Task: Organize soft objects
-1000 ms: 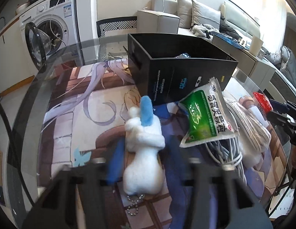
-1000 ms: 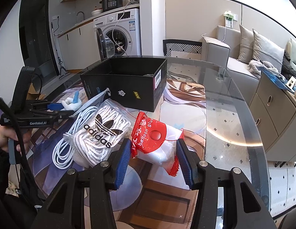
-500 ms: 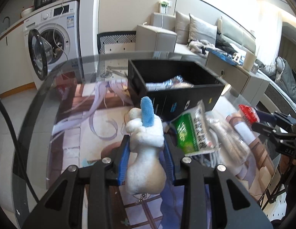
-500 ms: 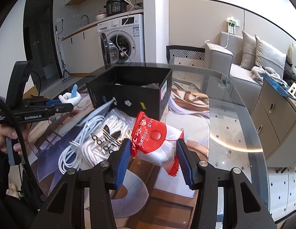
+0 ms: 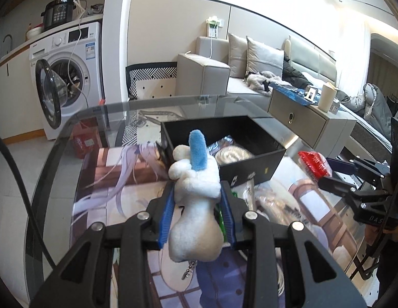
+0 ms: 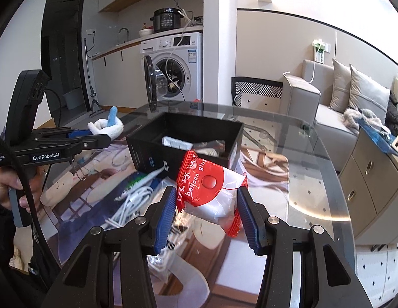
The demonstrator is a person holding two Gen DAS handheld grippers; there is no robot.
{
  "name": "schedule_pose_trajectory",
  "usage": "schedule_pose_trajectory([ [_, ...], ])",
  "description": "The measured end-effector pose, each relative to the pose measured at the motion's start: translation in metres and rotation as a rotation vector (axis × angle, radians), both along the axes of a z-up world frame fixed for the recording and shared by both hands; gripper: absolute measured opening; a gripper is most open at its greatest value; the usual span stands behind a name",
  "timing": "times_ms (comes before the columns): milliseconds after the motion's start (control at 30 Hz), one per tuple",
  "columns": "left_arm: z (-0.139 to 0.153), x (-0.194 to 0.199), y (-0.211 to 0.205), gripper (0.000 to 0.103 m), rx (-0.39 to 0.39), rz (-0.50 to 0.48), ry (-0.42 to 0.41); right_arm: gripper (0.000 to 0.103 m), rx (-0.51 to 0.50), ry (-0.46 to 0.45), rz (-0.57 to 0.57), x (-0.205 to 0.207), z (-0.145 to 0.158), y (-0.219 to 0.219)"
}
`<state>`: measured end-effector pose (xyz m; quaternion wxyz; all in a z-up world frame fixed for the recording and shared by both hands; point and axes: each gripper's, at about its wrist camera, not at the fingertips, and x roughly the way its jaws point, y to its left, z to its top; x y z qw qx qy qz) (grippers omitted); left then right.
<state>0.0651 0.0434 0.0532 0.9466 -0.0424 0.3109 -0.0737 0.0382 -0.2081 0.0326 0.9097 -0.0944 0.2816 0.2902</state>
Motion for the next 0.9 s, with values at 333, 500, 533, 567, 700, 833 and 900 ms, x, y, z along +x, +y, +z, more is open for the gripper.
schedule_pose_trajectory([
  [333,0.015,0.016,-0.002,0.033,0.000,0.001,-0.043,0.049,0.028,-0.035,0.020,0.015,0.015,0.016],
  [500,0.016,0.024,-0.003,0.033,-0.002,0.009,-0.051,0.049,0.056,-0.030,0.028,0.025,0.021,0.017],
  [533,0.015,0.026,-0.003,0.033,-0.005,0.009,-0.049,0.049,0.064,-0.027,0.030,0.028,0.022,0.018],
  [567,0.015,0.027,-0.003,0.033,-0.005,0.010,-0.051,0.049,0.067,-0.027,0.033,0.031,0.024,0.019],
  [700,0.015,0.035,-0.007,0.033,-0.001,0.002,-0.050,0.049,0.078,-0.021,0.045,0.039,0.026,0.024],
  [833,0.013,0.044,-0.011,0.033,0.002,-0.003,-0.043,0.049,0.087,-0.021,0.057,0.046,0.025,0.031],
  [900,0.011,0.048,-0.013,0.033,0.004,-0.004,-0.037,0.049,0.091,-0.022,0.064,0.049,0.024,0.033],
])
